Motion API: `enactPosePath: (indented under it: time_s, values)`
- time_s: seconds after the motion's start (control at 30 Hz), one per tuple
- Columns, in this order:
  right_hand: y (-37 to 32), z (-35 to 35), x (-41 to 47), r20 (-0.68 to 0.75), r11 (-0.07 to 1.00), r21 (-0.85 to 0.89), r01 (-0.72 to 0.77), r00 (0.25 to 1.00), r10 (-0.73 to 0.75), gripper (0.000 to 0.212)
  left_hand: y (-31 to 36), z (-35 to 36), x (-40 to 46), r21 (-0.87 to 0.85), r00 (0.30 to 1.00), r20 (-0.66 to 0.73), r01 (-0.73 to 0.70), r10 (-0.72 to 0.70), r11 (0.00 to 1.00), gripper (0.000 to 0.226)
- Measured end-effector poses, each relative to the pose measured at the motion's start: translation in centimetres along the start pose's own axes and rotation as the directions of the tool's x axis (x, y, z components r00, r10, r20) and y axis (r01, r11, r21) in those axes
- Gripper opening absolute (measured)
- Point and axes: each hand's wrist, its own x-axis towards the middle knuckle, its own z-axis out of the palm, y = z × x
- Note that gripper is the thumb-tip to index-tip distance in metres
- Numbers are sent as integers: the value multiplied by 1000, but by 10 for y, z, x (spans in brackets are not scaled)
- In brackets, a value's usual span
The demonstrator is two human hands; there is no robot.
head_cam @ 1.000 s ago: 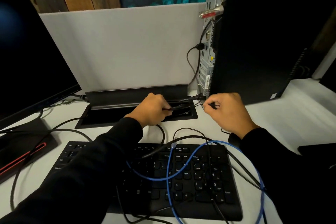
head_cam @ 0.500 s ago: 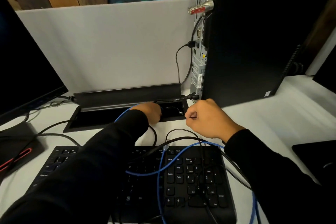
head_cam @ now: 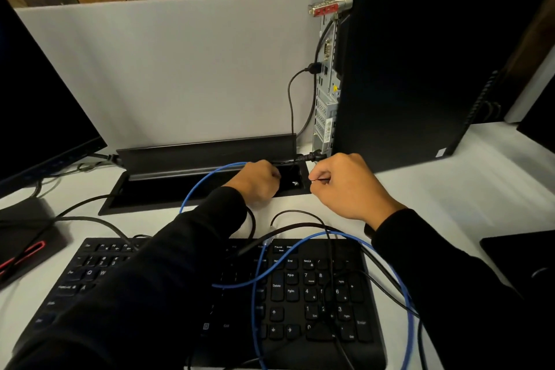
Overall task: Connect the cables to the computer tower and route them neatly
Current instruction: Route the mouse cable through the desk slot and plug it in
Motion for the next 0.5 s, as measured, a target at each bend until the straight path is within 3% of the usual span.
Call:
enactPosePath:
  time_s: [0.17,0.23,0.3,0.4,0.5]
  values:
    - [2,11,0,41,1000,-19,8,999,-8,21,-3,-3,-6,108,986,-164,32,-14,994,28]
    - [5,20,1,69,999,-39,9,998,-6,24,2,-3,-16,90,968,-240,-54,75,994,26]
    - [9,23,3,67,998,-58,-28,997,32,27,6,-4,-24,29,966,-211,-145,148,989,22]
    - [15,18,5,18,996,-50,-77,997,78,32,1,-5,-19,58,984,-155,-80,88,995,38]
    - [20,12,4,6,995,-41,-95,995,95,34,-16,-7,-15,-4,971,-238,16,-16,1000,47]
